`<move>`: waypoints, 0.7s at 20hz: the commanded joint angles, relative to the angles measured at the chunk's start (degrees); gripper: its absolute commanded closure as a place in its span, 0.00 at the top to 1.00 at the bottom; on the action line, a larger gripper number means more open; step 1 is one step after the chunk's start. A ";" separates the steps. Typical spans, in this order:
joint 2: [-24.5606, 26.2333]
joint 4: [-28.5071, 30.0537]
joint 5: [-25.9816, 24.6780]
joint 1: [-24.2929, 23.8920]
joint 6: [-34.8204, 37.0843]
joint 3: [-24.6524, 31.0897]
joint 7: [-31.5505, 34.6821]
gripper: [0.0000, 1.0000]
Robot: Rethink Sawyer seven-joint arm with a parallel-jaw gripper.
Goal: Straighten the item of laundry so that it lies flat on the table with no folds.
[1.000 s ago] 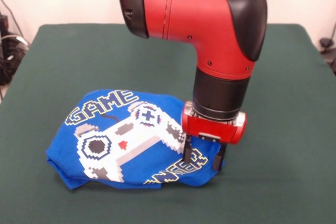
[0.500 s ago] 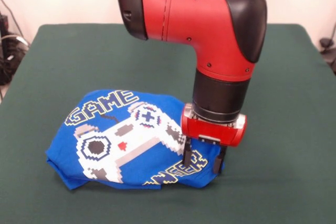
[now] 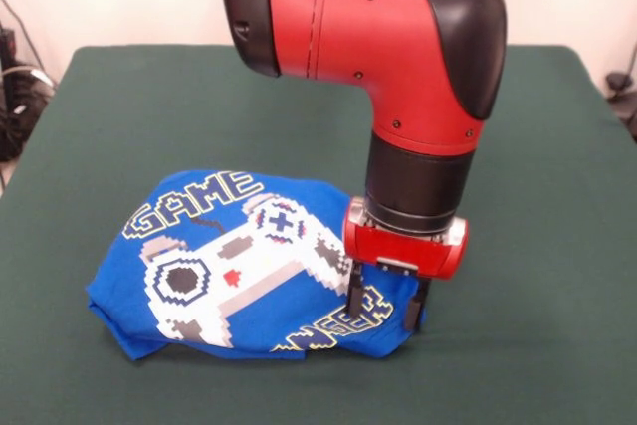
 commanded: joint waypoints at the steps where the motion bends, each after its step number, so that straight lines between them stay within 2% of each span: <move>1: 3.42 0.53 1.89 1.22 -2.64 4.98 8.68 1.00; 3: 3.43 0.49 1.91 1.28 -2.60 4.90 8.68 1.00; 4: 3.43 0.47 1.92 1.31 -2.58 4.85 8.68 0.00; 14: 3.23 0.62 2.01 2.25 -3.49 3.48 9.87 0.00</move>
